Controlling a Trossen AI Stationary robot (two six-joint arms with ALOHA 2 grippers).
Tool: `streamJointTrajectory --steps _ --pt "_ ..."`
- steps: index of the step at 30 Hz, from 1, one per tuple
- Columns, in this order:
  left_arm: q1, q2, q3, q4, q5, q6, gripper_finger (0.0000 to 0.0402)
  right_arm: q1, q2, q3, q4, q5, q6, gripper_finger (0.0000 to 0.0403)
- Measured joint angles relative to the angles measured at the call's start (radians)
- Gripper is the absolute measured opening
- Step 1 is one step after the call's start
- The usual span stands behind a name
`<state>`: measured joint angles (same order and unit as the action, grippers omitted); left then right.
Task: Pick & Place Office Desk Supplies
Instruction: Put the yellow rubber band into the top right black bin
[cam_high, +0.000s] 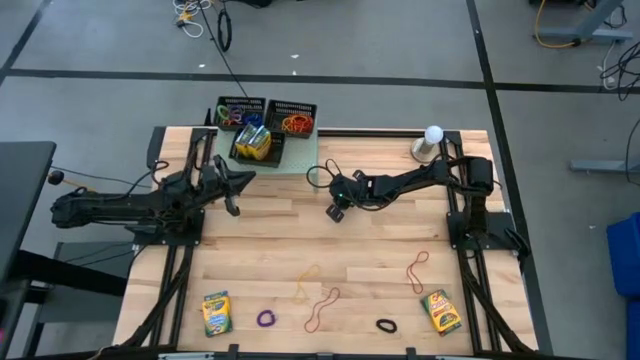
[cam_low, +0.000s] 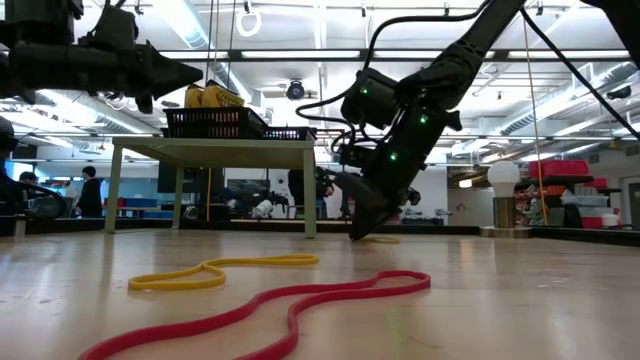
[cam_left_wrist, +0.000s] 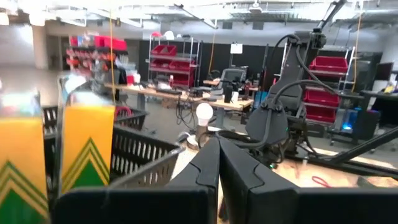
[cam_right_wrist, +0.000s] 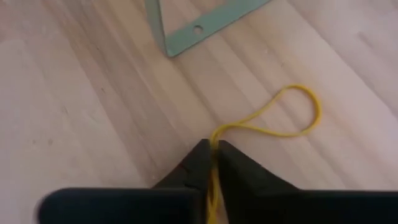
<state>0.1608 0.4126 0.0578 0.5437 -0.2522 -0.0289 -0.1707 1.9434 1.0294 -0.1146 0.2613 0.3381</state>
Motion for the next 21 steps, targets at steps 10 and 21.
streamJointTrajectory --steps 10,21 --pt "0.000 0.000 0.000 -0.018 -0.002 -0.082 0.0011 0.025 -0.062 -0.008 -0.106 0.027 -0.023 0.0006" --pt "0.000 0.000 0.000 -0.016 -0.002 -0.080 0.0011 0.125 -0.362 -0.005 -0.249 0.159 -0.037 0.0003"
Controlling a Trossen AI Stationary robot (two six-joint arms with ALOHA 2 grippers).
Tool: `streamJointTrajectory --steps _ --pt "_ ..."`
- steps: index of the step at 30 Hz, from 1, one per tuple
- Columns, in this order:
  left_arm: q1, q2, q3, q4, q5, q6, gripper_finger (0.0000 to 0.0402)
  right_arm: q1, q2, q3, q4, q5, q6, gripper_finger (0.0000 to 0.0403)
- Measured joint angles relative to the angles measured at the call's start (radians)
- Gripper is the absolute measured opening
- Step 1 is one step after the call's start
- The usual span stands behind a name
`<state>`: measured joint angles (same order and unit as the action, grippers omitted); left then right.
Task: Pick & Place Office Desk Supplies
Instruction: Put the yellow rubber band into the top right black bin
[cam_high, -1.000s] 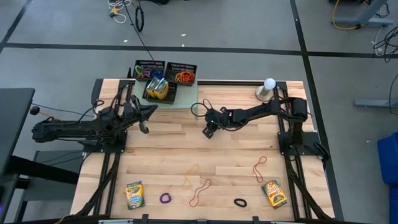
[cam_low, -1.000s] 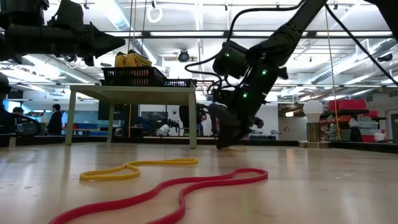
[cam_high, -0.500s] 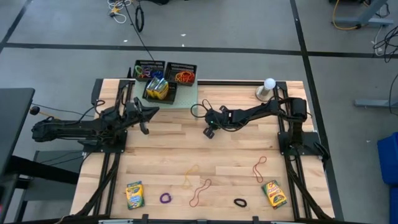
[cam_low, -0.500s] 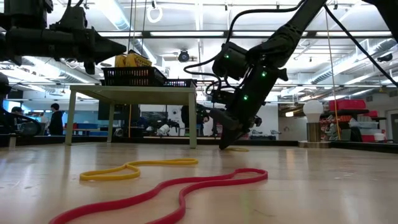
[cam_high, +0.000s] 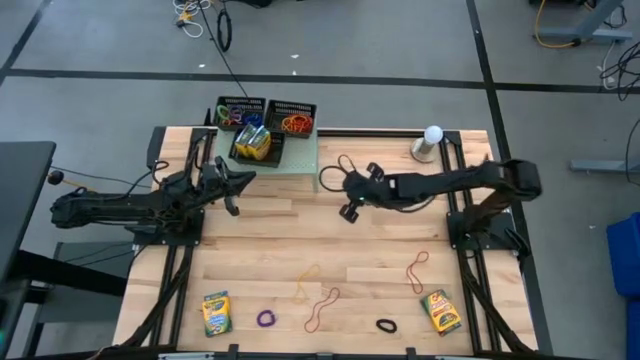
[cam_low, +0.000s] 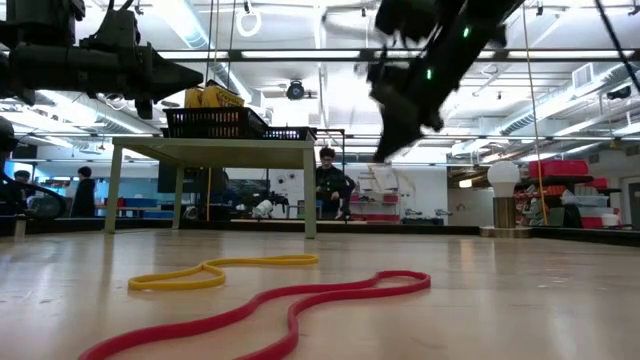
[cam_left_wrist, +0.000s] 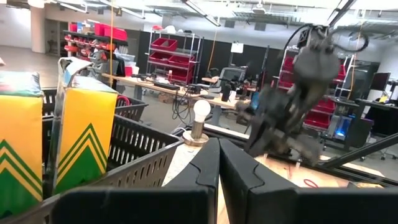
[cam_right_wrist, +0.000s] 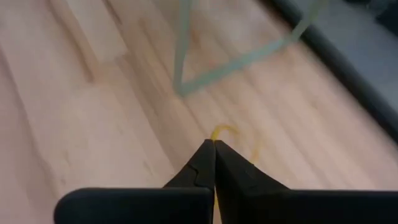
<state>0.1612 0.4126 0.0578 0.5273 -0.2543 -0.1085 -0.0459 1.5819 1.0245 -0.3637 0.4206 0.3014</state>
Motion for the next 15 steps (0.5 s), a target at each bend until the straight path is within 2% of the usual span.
streamJointTrajectory --steps 4,7,15 --pt "0.000 0.000 0.000 0.009 0.000 0.000 0.0011 0.010 -0.084 0.017 0.007 0.051 -0.019 0.0004" --pt "0.000 0.000 0.000 0.007 0.000 0.000 0.0011 0.004 -0.091 0.067 0.033 0.095 -0.087 0.0003" --pt "0.000 0.000 0.000 0.022 0.000 0.000 0.0011 -0.106 0.027 0.314 0.140 0.100 -0.303 0.0003"
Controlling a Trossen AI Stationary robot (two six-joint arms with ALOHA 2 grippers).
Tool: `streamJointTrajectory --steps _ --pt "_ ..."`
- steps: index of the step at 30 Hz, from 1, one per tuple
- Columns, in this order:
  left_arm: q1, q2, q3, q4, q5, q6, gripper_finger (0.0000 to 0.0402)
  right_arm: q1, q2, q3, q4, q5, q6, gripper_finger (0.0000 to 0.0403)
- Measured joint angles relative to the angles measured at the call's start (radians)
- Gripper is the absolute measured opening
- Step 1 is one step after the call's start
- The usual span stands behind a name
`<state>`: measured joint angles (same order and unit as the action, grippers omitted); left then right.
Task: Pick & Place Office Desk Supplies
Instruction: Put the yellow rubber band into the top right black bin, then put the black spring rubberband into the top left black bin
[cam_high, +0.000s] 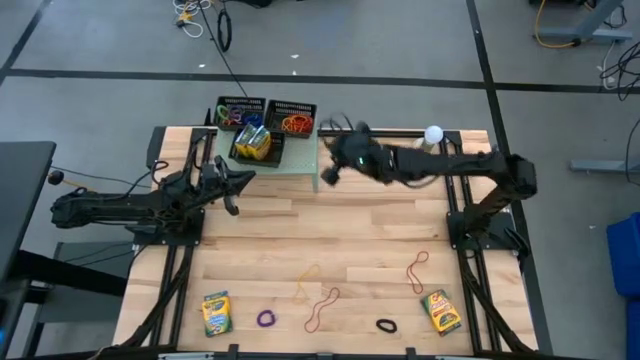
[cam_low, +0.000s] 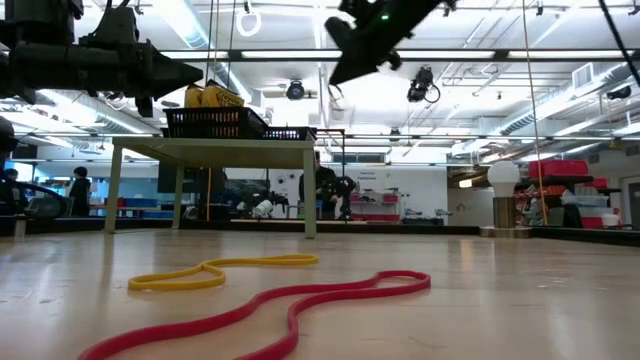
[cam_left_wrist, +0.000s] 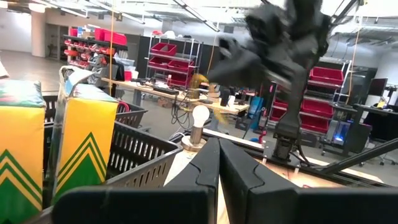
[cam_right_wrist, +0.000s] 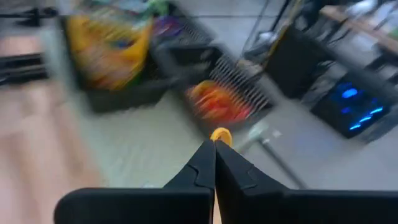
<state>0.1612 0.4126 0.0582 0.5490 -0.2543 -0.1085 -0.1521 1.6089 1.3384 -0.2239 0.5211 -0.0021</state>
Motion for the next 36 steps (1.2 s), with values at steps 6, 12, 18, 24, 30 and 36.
streamJointTrajectory --steps 6,12,18,24,30,36 --pt "0.000 0.000 0.000 -0.001 0.000 0.000 0.0011 -0.123 0.152 0.183 0.045 -0.089 -0.168 0.0003" --pt "0.000 0.000 0.000 -0.001 0.000 0.000 0.0011 -0.209 0.257 0.278 0.129 -0.267 -0.217 0.0003" --pt "0.000 0.000 0.000 0.000 0.000 0.000 0.0011 -0.235 0.318 0.286 0.207 -0.336 -0.284 0.0003" --pt "0.000 0.000 0.000 -0.001 0.000 0.000 0.0011 -0.235 0.373 0.288 0.238 -0.344 -0.317 0.0017" --pt "0.000 0.000 0.000 -0.003 0.000 0.000 0.0011 -0.231 0.386 0.288 0.253 -0.288 -0.336 0.0085" --pt "0.000 0.000 0.000 -0.003 0.000 0.000 0.0011 -0.206 0.347 0.288 0.270 -0.165 -0.354 0.0156"
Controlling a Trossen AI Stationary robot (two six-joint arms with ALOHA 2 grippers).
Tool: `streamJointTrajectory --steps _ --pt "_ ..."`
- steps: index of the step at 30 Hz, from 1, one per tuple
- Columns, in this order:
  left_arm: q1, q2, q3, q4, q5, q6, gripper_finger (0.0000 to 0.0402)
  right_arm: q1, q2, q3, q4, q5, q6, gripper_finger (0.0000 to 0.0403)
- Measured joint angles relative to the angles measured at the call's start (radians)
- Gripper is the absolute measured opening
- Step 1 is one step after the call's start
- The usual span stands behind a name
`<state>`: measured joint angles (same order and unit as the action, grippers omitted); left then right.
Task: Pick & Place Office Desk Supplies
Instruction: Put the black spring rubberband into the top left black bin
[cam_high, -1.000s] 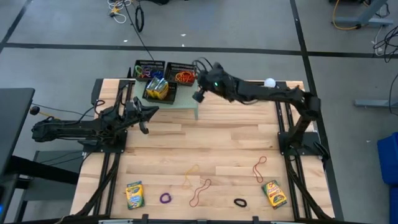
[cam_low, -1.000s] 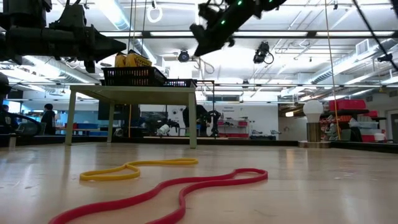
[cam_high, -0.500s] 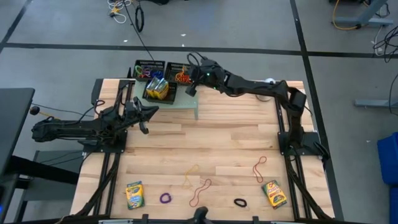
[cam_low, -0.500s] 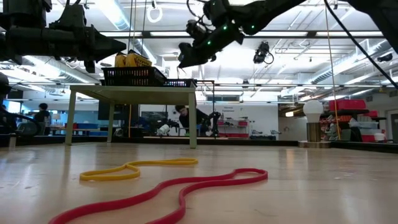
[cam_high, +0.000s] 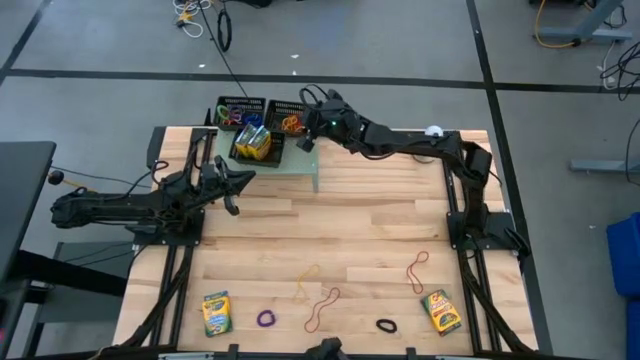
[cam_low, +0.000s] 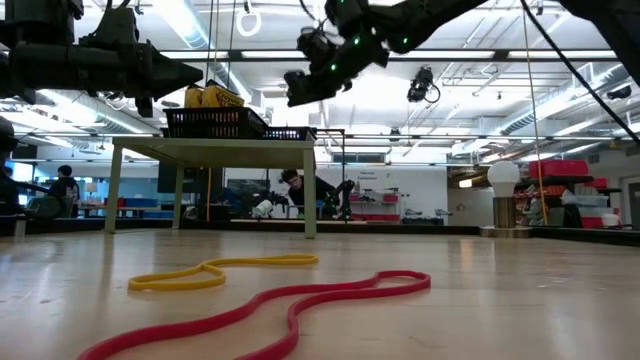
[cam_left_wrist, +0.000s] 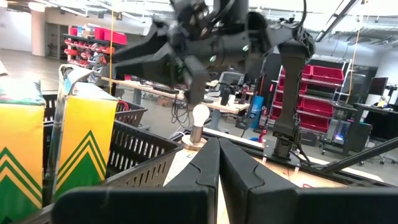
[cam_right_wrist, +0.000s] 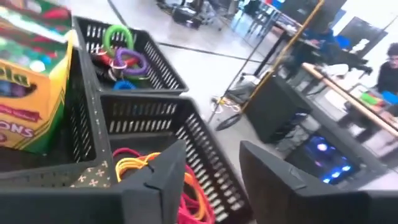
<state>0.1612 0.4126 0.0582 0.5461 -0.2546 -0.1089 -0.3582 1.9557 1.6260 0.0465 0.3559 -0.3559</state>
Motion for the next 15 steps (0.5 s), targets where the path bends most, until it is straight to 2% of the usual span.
streamJointTrajectory --steps 4,7,12,15 --pt "0.000 0.000 0.000 0.000 0.000 0.000 0.0011 0.045 -0.066 0.000 -0.121 0.086 -0.002 0.0171" --pt "0.000 0.000 0.000 -0.001 0.000 0.000 0.0011 0.096 -0.143 0.000 -0.287 0.097 -0.026 0.0155" --pt "0.000 0.000 0.000 -0.001 0.000 0.000 0.0011 0.199 -0.257 -0.026 -0.595 0.114 0.015 0.0082" --pt "0.000 0.000 0.000 -0.001 0.000 0.000 0.0011 0.269 -0.335 -0.125 -0.674 0.115 0.081 0.0029"
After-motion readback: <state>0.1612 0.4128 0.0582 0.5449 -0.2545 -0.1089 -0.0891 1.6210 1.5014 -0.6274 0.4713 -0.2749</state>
